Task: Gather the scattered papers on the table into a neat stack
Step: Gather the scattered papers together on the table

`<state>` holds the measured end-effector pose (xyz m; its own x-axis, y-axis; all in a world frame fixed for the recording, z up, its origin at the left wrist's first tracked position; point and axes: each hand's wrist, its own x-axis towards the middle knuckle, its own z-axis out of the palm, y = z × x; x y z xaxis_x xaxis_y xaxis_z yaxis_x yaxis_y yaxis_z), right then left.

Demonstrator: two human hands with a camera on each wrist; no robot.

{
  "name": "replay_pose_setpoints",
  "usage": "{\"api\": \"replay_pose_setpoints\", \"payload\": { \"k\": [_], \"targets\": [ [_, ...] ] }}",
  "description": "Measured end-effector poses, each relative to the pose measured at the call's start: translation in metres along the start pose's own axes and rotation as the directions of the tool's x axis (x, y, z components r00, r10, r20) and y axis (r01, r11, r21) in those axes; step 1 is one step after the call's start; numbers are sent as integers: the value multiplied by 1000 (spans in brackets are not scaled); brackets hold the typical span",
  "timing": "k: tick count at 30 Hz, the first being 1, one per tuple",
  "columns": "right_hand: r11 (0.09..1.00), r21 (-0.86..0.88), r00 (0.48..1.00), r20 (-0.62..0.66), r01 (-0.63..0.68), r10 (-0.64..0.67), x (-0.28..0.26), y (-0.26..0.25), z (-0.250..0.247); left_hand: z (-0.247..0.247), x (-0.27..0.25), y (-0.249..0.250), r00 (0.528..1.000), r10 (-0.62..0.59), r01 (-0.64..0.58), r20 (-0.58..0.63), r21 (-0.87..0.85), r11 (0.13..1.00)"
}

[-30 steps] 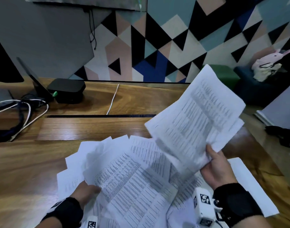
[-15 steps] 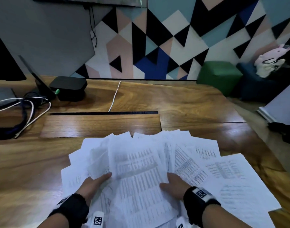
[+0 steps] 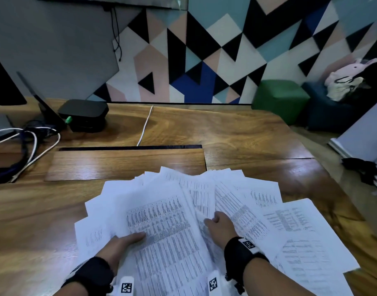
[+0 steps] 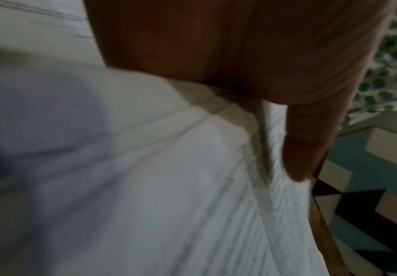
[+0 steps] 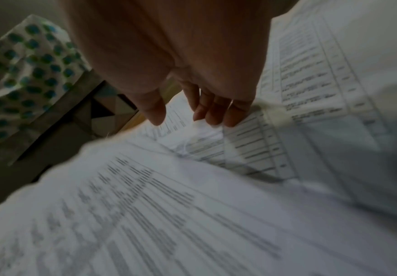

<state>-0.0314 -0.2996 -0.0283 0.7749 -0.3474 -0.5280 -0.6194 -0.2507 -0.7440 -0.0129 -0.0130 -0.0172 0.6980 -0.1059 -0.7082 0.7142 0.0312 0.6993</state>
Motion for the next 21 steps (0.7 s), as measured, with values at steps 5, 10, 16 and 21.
{"api": "replay_pose_setpoints", "payload": {
  "k": [5,10,16,21],
  "targets": [
    [992,-104,994,-91,-66,57,12,-13,-17,3,-5,15,999,-18,18,31,22,1000],
    [996,77,976,210,39,-55,1,-23,-16,-2,1,13,1000,17,-17,20,7,1000],
    [936,-350,989,-146,-21,-32,17,-9,-40,-5,-2,14,982,118,-101,-149,116,988],
    [695,-667,958,-263,-266,115,23,18,-97,-28,-4,8,964,143,-124,-226,97,988]
  ]
}}
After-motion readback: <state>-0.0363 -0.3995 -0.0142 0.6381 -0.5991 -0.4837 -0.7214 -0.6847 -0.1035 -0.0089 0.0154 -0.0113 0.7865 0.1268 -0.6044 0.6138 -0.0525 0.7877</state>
